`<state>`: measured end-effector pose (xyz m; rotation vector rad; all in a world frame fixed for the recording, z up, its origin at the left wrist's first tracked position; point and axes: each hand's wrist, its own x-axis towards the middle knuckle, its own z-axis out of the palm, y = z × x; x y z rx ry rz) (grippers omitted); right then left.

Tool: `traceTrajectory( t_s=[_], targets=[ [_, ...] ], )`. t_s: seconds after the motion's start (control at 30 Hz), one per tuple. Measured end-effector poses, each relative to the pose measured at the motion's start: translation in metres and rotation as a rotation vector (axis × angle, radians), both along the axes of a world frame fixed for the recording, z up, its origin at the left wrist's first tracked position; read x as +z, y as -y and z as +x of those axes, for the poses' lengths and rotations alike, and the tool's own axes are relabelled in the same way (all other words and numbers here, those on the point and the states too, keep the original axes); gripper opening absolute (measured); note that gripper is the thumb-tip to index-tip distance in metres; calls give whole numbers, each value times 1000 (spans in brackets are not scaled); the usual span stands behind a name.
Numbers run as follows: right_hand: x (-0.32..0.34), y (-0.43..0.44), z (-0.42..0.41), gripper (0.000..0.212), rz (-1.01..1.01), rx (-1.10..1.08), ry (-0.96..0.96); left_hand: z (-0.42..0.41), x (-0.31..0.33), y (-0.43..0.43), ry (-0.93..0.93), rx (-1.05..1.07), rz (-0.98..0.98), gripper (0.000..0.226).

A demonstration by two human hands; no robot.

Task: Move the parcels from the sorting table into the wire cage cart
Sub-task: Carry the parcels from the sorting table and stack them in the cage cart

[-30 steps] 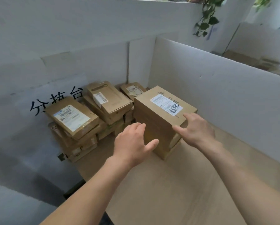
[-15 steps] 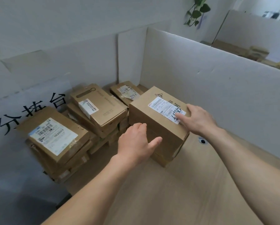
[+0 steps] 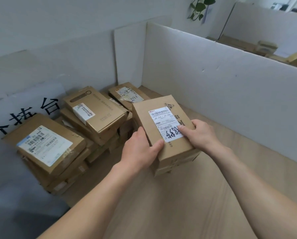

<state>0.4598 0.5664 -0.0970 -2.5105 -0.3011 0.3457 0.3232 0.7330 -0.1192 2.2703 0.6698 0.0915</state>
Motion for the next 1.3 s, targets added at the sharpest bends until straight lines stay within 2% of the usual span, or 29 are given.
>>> traceTrajectory(
  t_s=[0.3,0.97,1.2,1.3],
  targets=[
    [-1,41,-58,32,58,-6,28,-38,1,36,111,5,-52,53],
    [-38,107,-174,40,127,259,8,-180,-19,122,82,262,-69,52],
    [-70,100,-205,44,63,348,-107,-223,-50,122,-1,345,-135,47],
    [-88,91,-213,40,0,359,-233,-234,-69,116,-74,360,-201,45]
  ],
)
